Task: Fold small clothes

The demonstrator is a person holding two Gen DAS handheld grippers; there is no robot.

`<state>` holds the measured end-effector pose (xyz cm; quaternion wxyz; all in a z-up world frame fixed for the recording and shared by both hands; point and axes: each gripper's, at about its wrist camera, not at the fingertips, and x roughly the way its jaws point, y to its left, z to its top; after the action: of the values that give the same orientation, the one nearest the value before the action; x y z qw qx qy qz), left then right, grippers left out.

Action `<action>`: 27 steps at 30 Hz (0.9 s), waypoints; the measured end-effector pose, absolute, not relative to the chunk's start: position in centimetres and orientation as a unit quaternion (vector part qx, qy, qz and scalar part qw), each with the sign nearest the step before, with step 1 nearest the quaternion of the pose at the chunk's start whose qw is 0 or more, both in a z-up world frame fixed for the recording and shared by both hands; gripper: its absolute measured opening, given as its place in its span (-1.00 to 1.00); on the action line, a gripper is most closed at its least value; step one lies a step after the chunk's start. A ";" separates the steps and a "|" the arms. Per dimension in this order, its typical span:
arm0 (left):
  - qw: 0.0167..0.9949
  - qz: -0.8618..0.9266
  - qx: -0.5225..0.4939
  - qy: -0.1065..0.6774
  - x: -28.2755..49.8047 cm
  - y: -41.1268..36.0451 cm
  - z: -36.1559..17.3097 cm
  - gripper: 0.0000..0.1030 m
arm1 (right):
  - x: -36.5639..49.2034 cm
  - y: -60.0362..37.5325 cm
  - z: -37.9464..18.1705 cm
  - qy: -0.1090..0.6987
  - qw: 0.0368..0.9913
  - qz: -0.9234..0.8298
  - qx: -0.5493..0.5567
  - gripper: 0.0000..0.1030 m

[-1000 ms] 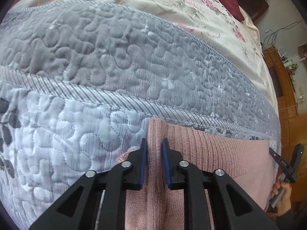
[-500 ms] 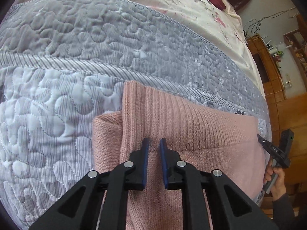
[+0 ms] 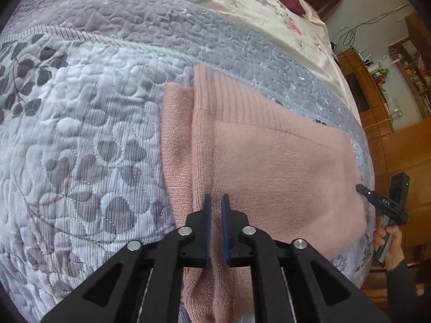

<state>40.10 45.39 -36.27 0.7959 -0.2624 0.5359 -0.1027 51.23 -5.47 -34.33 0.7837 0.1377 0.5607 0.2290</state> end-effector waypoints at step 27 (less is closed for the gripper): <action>0.787 -0.132 -0.167 0.579 34.7 34.0 -40.4 -0.46 | 41.2 -5.8 -35.6 0.581 0.760 0.246 0.159 -0.79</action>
<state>34.73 33.97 -40.41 0.7870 -0.1671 0.5790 -0.1322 41.18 -5.75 -35.61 0.7595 0.1592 0.5808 0.2458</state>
